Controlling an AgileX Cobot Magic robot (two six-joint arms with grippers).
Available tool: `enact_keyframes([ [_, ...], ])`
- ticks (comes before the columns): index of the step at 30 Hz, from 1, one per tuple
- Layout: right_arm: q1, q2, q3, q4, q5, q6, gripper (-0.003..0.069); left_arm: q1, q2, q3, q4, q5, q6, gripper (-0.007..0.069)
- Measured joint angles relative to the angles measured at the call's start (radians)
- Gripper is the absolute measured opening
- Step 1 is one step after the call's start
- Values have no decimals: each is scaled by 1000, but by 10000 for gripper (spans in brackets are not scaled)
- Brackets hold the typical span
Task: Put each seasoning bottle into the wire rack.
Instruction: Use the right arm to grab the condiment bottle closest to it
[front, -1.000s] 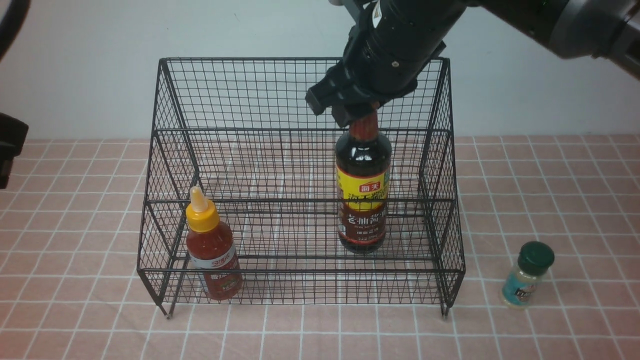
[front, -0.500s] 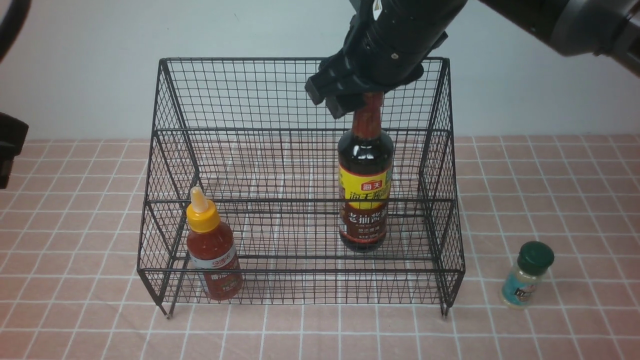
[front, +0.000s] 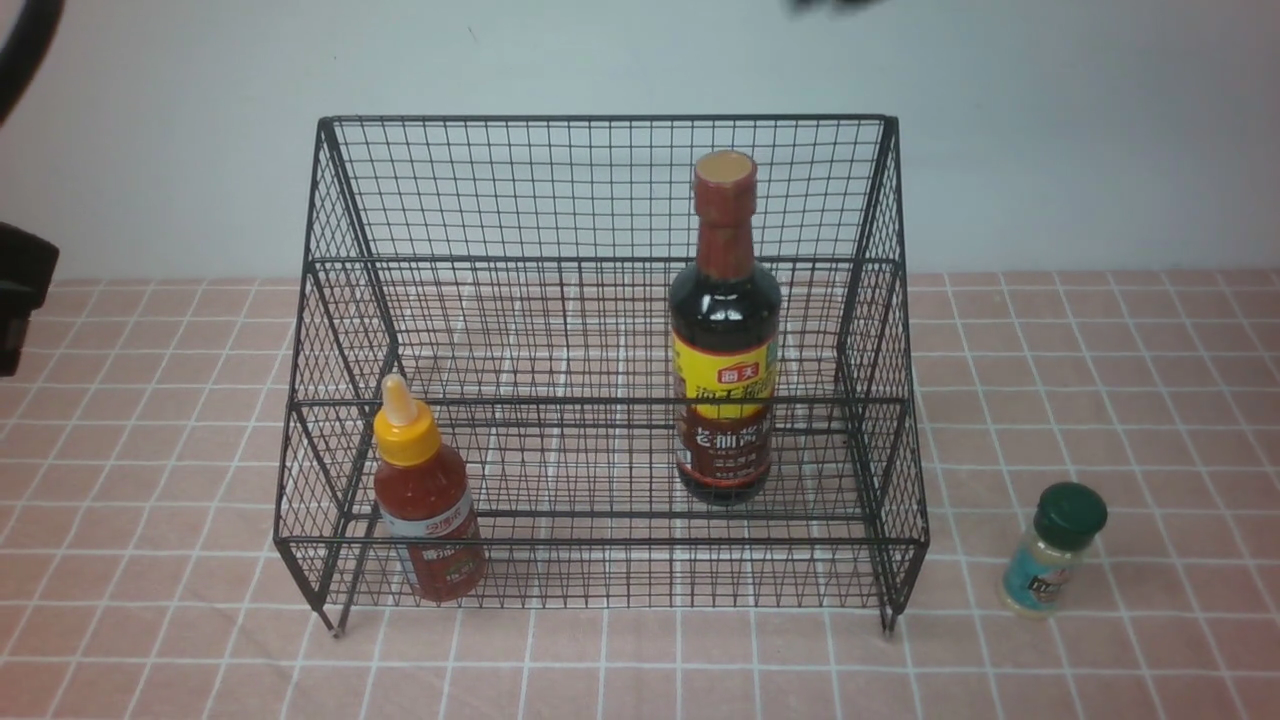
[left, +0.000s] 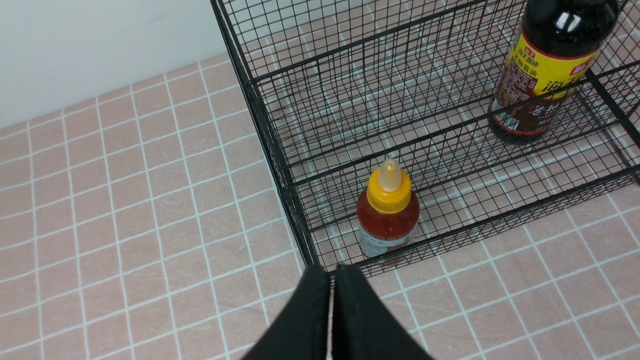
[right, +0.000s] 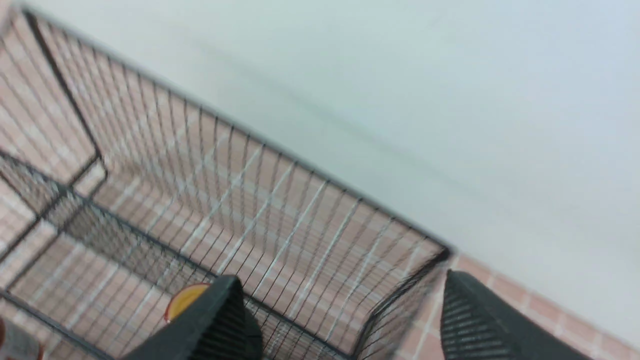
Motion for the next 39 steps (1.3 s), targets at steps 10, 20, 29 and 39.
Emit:
enact_keyframes([
  [10,-344,-251,364,125,-1,6,482,0,0,0,0,-10,0,-7],
  [20,-462,-260,927,352,-49,-26,482,0,0,0,0,-10,0,-7],
  [29,-462,-129,957,390,-201,-46,483,0,0,0,-1,-9,0,-7],
  [39,-462,10,956,374,-257,-48,592,0,0,0,-1,-9,0,-7],
])
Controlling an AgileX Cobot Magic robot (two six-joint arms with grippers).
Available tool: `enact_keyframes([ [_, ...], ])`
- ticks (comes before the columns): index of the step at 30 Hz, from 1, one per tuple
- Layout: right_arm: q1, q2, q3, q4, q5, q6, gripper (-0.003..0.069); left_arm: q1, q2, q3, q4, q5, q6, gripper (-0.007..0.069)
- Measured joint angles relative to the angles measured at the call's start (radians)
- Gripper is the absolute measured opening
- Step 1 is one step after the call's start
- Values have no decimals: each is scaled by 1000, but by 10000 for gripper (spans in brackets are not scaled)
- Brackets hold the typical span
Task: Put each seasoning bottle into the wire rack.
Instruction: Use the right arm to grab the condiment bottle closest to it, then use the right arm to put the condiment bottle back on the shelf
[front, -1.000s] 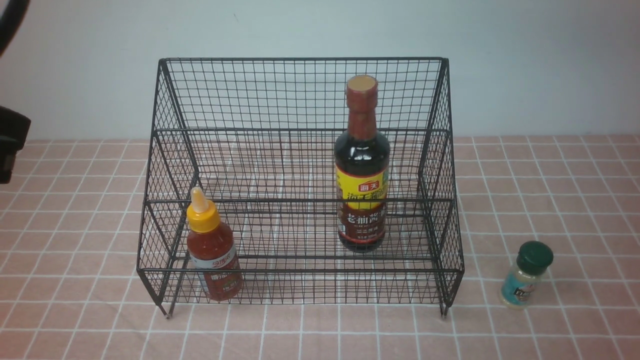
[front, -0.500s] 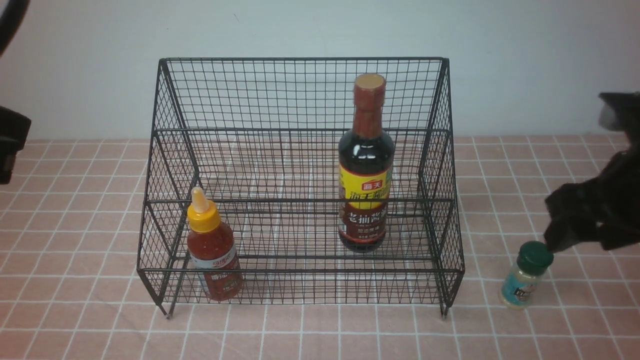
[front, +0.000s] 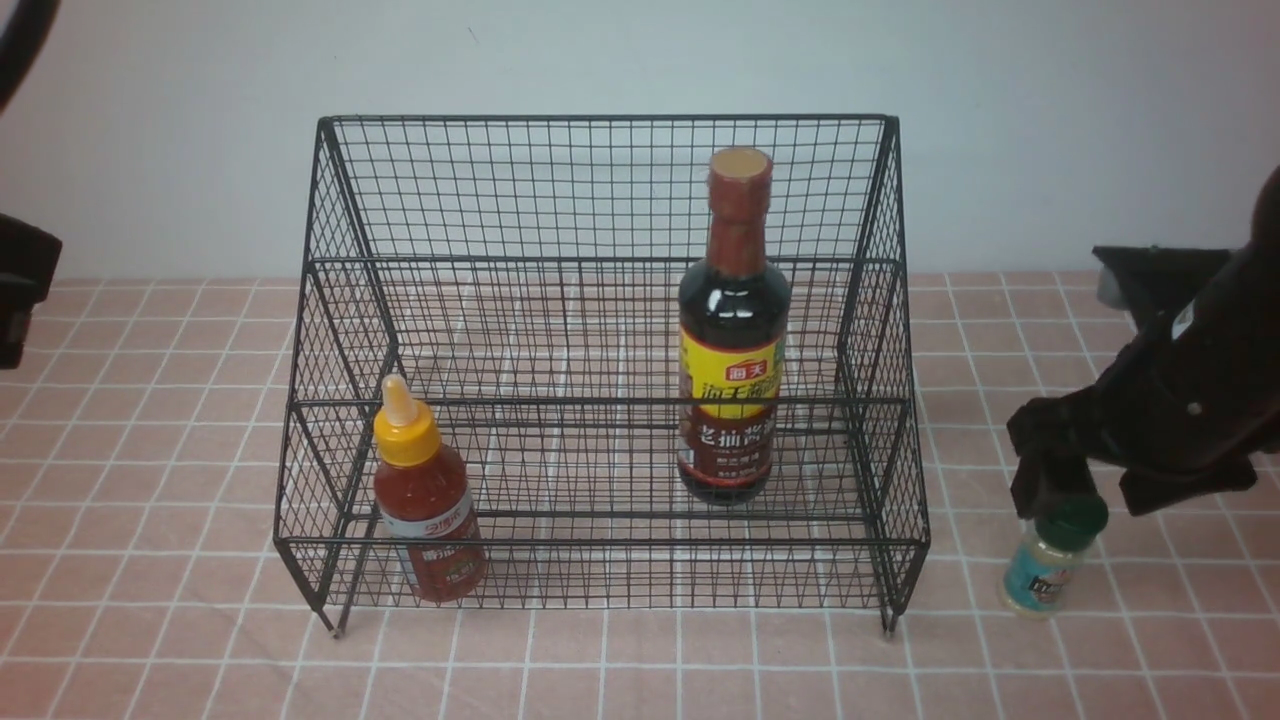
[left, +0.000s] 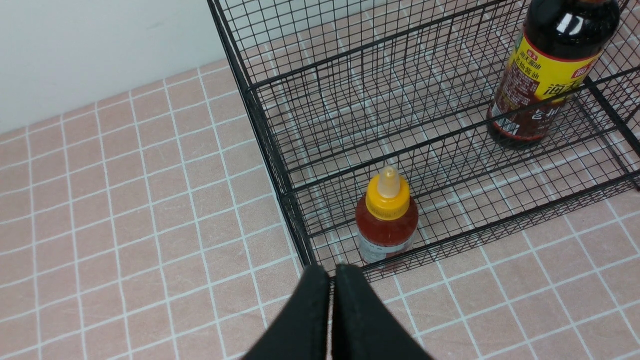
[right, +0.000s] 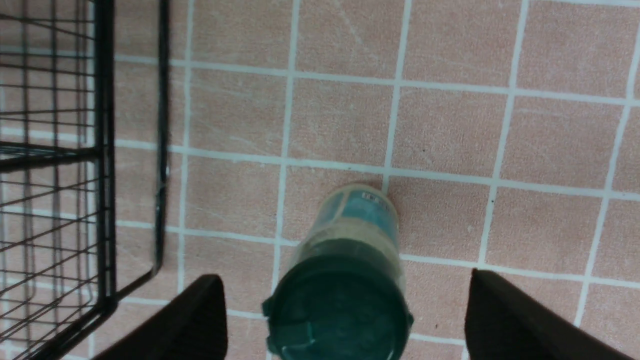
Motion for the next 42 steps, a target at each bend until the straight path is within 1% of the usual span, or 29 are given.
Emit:
enact_keyframes([
  [4,0,25,-1,-31,-17,-1,603,0,0,0,0,0,0,-7],
  [7,0,41,-2,-37,-24,-1,586,0,0,0,-1,0,0,-7],
  [8,0,51,-2,-36,-24,-1,549,0,0,0,-1,0,0,-7],
  [9,0,53,-2,-36,-23,-1,542,0,0,0,-1,0,0,-7],
  [11,0,63,-2,-35,-24,-3,396,0,0,0,-1,0,0,-7],
  [12,0,64,-3,-33,-24,-4,335,0,0,0,-1,0,0,-7],
  [15,0,60,-20,-33,4,-18,339,0,0,0,-1,0,0,-7],
  [18,0,23,-81,-33,115,-27,339,0,0,0,-1,0,0,-7],
  [19,0,19,-81,-33,124,-27,339,0,0,0,-1,0,0,-7],
  [21,0,-54,-163,-26,195,-28,339,0,0,0,-1,0,0,-7],
  [23,1,-84,-192,-19,204,-28,339,0,0,0,-1,0,0,-7],
  [25,16,-170,-239,0,208,-28,339,0,0,0,-1,0,0,-7],
  [28,80,-276,-252,25,224,-28,339,0,0,0,-1,0,0,-7],
  [30,142,-320,-255,26,237,-29,339,0,0,0,-2,0,0,-7],
  [31,188,-338,-257,25,240,-29,339,0,0,0,-2,-1,0,-7],
  [33,235,-346,-258,17,243,-27,339,0,0,0,-2,-4,0,-7],
  [34,289,-342,-258,7,244,-14,339,0,0,0,-2,-7,0,-7],
  [38,428,-269,-258,-101,245,101,339,0,0,0,-6,-8,-4,-7],
  [42,474,-169,-258,-181,243,181,339,0,0,0,-25,-8,-4,-7],
])
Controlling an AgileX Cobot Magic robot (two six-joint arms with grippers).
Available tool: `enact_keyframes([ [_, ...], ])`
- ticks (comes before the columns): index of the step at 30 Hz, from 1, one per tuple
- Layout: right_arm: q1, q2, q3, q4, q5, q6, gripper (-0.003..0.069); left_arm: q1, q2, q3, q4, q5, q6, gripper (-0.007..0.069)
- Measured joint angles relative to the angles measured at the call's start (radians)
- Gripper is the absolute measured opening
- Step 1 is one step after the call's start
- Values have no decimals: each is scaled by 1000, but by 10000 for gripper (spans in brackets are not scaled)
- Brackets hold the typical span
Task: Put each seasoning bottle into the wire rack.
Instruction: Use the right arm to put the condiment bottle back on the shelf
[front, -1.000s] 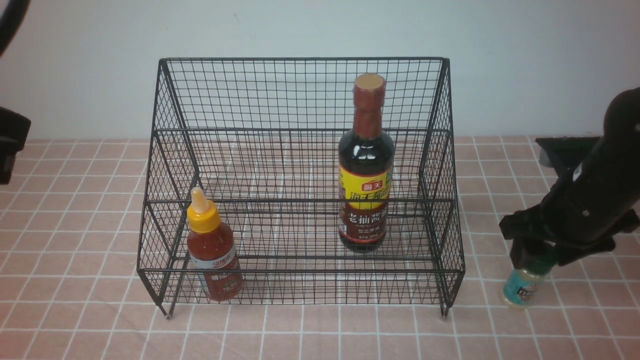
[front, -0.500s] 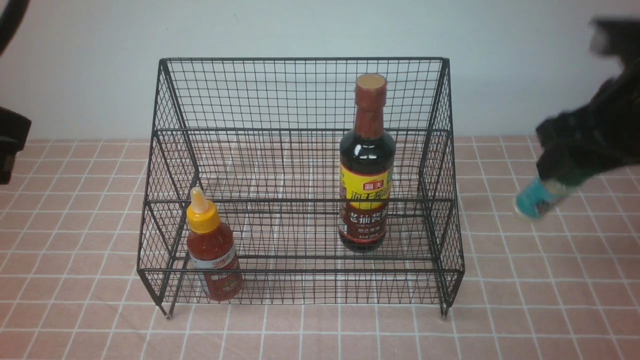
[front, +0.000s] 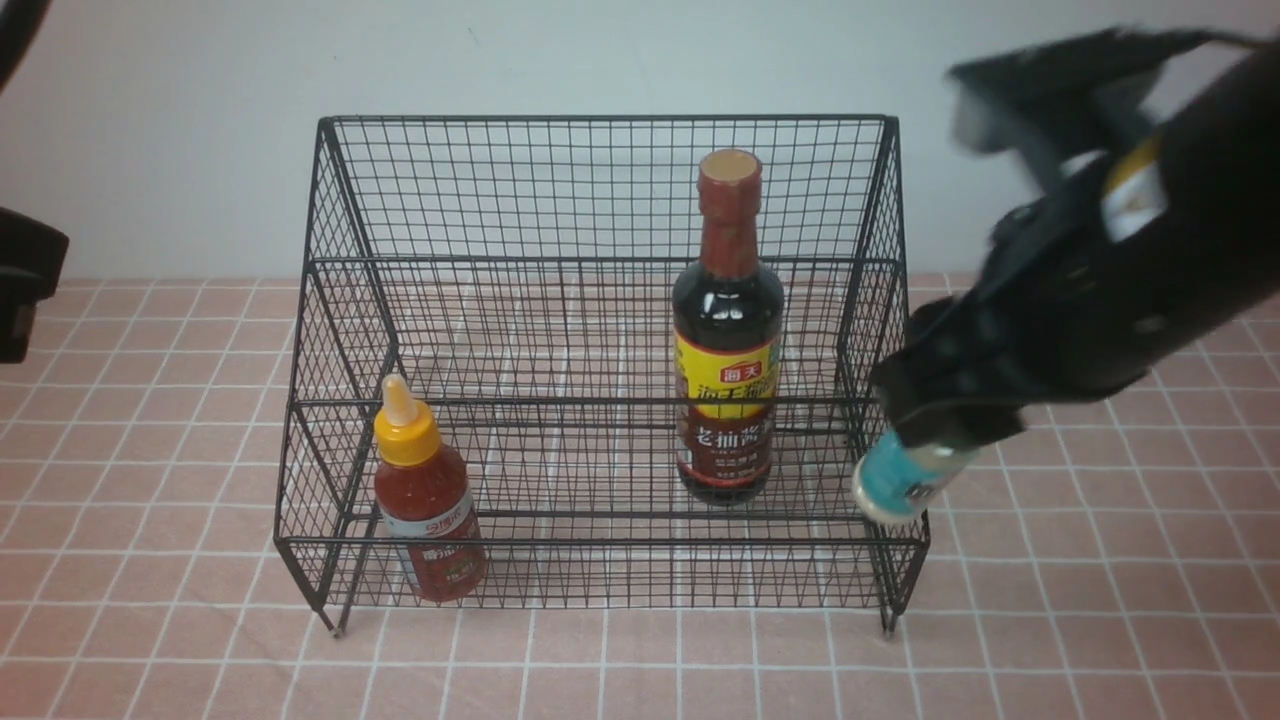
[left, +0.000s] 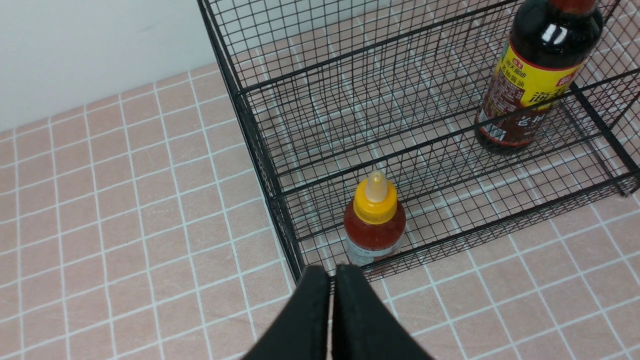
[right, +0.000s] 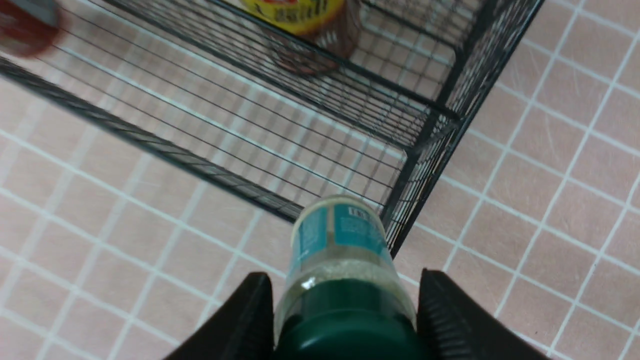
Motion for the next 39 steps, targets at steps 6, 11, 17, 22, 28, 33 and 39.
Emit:
enact_keyframes([
  [6,6,94,-17,-36,-51,28,339,0,0,0,-2,8,0,-7],
  [11,6,132,-11,-39,-98,37,339,0,0,0,-3,12,0,-7],
  [17,6,147,-30,-61,-109,48,339,0,0,0,-2,12,0,-7],
  [22,6,157,-40,-51,-110,51,339,0,0,0,-2,12,0,-7],
  [28,6,217,-40,-30,-79,51,339,0,0,0,-2,12,0,-7],
  [33,6,248,-40,-34,-76,51,339,0,0,0,-2,12,0,-7],
  [39,6,278,-40,-34,-77,51,339,0,0,0,-2,12,0,-7],
])
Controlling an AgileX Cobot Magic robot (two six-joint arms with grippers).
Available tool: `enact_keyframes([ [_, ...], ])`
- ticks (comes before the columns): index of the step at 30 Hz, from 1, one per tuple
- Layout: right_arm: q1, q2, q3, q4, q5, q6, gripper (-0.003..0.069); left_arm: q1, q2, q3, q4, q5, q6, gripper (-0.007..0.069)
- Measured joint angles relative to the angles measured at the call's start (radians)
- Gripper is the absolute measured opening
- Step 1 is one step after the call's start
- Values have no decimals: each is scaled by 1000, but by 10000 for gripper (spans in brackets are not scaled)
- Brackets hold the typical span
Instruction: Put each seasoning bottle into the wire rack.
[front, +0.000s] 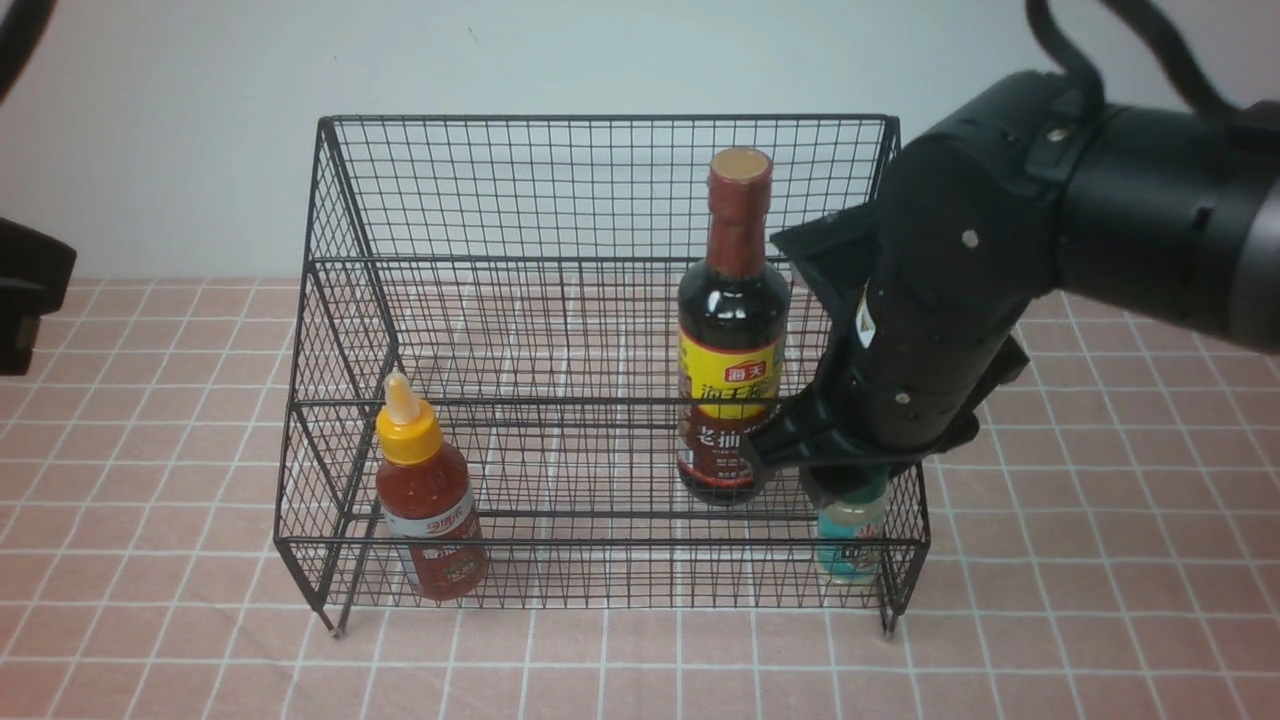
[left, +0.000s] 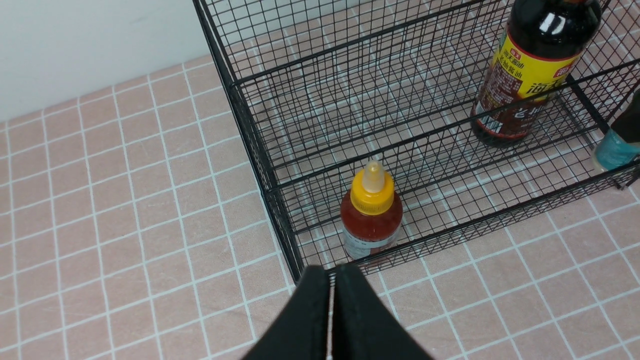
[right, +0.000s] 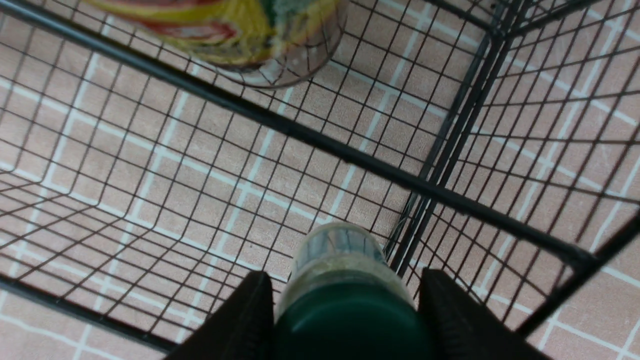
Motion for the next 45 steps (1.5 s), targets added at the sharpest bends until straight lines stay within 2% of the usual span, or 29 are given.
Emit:
enact_keyframes([
  [14,0,20,0,19,17,0,373,0,0,0,0,1,0,-7],
  [24,0,20,-12,15,40,-3,514,0,0,1,0,1,0,-7],
  [31,0,-13,-95,17,50,-63,505,0,0,1,0,26,0,-7],
  [38,1,-220,-129,10,59,-83,377,0,0,1,0,27,0,-7],
  [45,1,-515,-130,-123,80,-79,112,0,0,1,0,27,0,-7],
])
